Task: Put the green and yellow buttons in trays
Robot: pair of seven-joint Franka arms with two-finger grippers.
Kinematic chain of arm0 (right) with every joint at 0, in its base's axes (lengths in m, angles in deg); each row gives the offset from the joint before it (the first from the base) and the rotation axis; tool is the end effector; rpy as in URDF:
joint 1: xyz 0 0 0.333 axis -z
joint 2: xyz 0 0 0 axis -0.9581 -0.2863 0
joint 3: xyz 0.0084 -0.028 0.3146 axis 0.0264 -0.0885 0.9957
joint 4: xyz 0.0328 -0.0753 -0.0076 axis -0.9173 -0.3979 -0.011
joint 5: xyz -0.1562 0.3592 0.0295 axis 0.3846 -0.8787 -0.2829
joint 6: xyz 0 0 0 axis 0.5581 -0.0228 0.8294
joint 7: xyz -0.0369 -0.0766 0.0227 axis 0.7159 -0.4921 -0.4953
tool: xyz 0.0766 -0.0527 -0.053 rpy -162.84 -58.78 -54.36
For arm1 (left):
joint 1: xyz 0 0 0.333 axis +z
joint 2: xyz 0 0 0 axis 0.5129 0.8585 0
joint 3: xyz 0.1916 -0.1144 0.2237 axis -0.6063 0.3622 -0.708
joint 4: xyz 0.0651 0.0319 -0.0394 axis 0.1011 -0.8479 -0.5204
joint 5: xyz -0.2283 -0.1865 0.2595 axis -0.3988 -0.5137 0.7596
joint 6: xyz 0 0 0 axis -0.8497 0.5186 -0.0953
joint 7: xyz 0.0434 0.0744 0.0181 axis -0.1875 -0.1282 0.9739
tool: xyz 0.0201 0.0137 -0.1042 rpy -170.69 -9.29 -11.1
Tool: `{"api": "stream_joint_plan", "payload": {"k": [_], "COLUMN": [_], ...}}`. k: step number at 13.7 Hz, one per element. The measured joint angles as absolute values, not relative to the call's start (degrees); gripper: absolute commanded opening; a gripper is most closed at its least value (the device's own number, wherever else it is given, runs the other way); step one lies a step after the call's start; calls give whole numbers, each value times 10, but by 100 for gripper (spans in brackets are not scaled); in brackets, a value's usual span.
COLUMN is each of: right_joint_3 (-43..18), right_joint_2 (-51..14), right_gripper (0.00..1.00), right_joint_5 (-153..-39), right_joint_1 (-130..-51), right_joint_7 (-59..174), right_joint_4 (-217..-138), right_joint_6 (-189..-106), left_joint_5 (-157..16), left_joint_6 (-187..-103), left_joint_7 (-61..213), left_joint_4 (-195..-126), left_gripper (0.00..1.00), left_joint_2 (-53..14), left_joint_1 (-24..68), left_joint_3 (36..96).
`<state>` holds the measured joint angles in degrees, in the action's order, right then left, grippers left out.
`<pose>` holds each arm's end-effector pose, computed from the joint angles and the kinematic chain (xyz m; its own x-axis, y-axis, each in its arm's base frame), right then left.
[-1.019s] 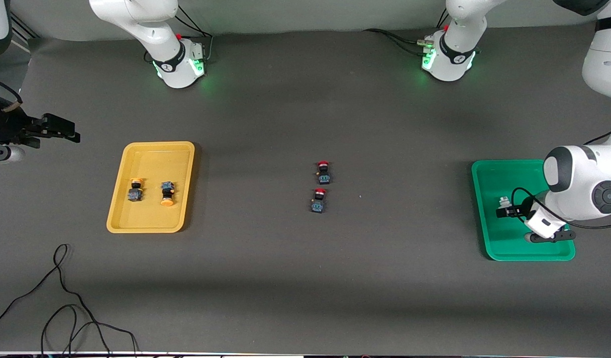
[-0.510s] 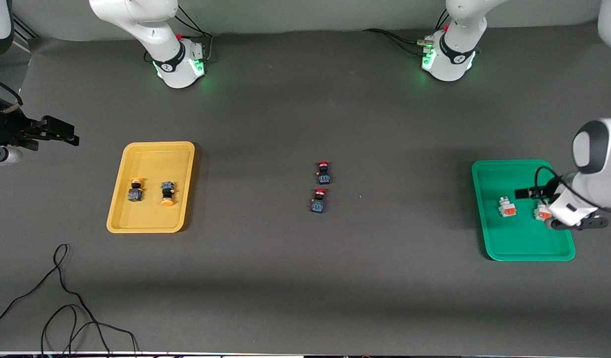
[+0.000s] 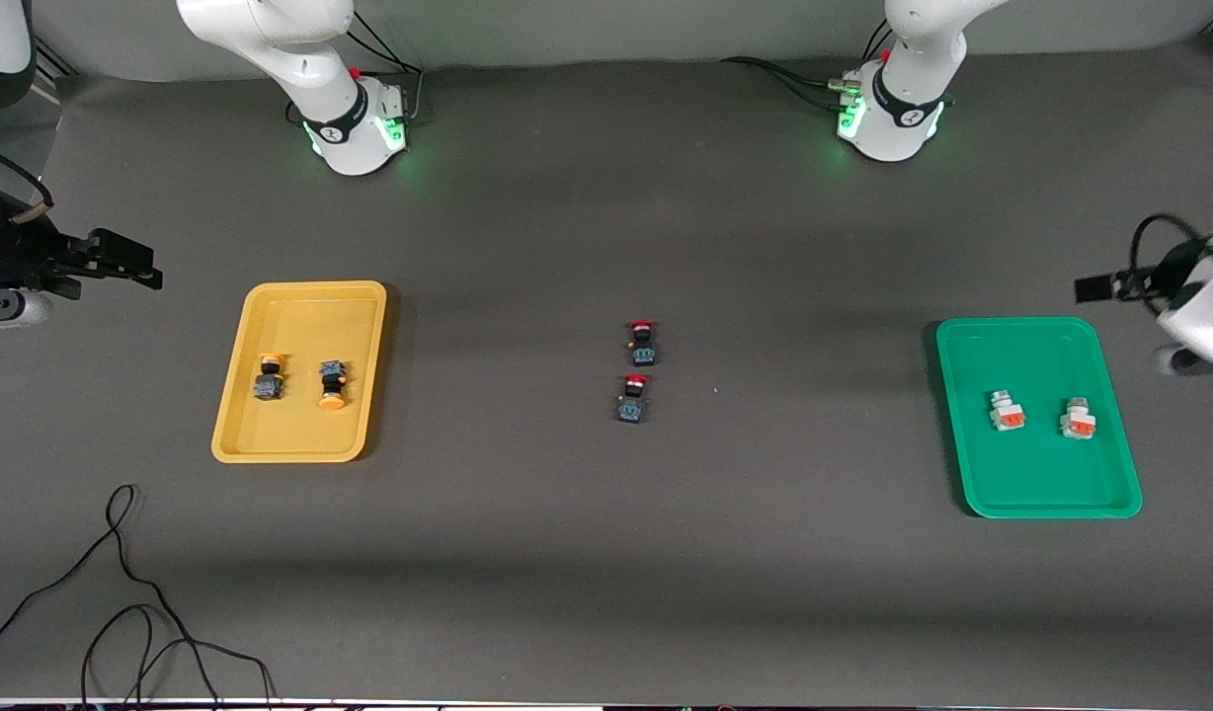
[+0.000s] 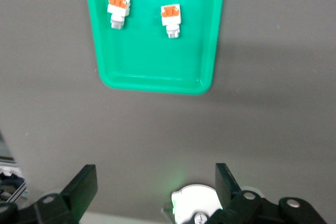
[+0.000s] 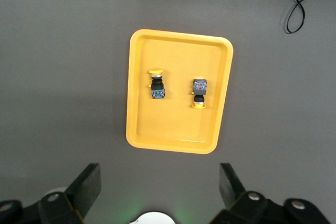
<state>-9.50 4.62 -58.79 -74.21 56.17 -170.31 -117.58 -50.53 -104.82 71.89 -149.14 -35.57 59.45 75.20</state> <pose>0.5480 -0.0180 0.5994 0.9902 0.0794 -0.1151 0.0794 -0.9968 -0.0051 0.5639 0.0514 0.5433 0.9403 0.0797 -0.3310 0.0385 -0.9909 -0.1293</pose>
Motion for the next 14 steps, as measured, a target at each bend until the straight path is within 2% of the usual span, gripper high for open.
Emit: {"api": "stream_joint_plan", "payload": {"k": [2,4,12,14], "right_joint_3": [-96,-96,-96,-96], "right_joint_2": [46,47,47,47], "right_gripper": [100,100,100,100], "right_joint_5": [-588,-588,-588,-588], "right_joint_1": [-742,-742,-742,-742], "right_joint_7": [562,562,562,562], "right_joint_4": [-1703,-1701,-1696,-1695], "right_joint_6": [-1176,-1176,-1176,-1176], "left_joint_5": [-519,-532,-562,-562], "left_joint_6": [-1005,-986,-981,-980], "left_joint_7": [717,717,717,717], "left_joint_4": [-1441,-1419,-1413,-1410], "left_gripper": [100,100,100,100], "left_joint_2": [-356,-356,-350,-350], "left_joint_1": [594,594,588,553], "left_joint_3": [763,768,769,747]}}
